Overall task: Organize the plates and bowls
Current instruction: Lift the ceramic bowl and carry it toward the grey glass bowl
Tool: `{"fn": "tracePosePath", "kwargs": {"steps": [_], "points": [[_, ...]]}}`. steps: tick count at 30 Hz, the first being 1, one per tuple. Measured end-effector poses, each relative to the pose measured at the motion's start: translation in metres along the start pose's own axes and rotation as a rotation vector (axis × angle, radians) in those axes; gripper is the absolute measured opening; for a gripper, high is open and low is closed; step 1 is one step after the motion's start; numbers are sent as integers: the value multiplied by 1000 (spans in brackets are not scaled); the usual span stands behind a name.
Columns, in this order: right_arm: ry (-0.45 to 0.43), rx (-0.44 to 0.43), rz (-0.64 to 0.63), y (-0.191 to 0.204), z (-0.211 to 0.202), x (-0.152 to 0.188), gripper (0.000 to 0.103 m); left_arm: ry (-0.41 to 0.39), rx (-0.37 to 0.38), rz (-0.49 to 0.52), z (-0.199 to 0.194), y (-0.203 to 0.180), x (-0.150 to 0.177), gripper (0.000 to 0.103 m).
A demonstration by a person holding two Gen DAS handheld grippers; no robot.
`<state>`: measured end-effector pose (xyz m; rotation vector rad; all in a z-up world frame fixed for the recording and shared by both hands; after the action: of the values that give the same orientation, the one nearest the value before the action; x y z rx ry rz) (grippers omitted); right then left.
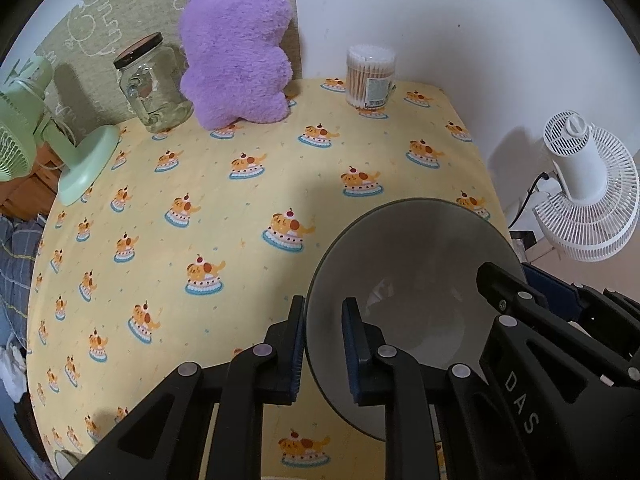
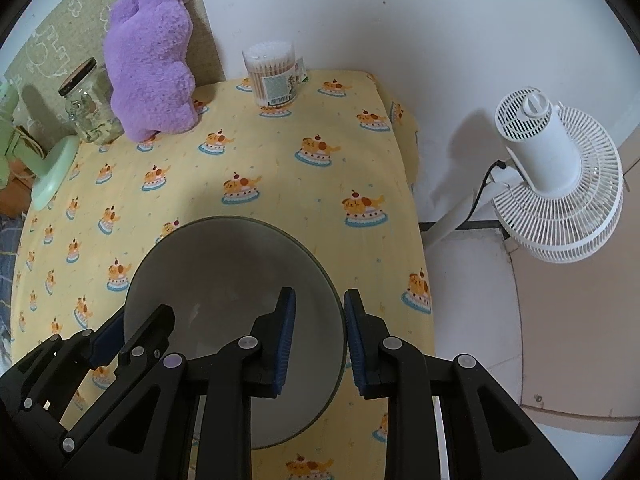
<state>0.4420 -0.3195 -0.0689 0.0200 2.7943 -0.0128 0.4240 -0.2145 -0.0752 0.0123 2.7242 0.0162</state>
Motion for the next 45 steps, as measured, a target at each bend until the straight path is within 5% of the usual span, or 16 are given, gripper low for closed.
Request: {"fn": "tracePosePath", "kwargs": {"steps": [23,45], "points": [[-46,12,-17,33,-82,45,29,-57,27,-27,-75,39,45,15],[-92,62,-4,141,-149,116,29,-97,75,-18,-135,147,109,15]]}}
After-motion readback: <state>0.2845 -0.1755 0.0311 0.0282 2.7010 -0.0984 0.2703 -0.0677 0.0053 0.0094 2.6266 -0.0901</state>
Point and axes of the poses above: each gripper's, at about its wrist camera, not at the fingertips, and z roughly the way its jaws point, y to its left, x to its underside, the point moved 3 cm from there along z, roughly the way its jaws point
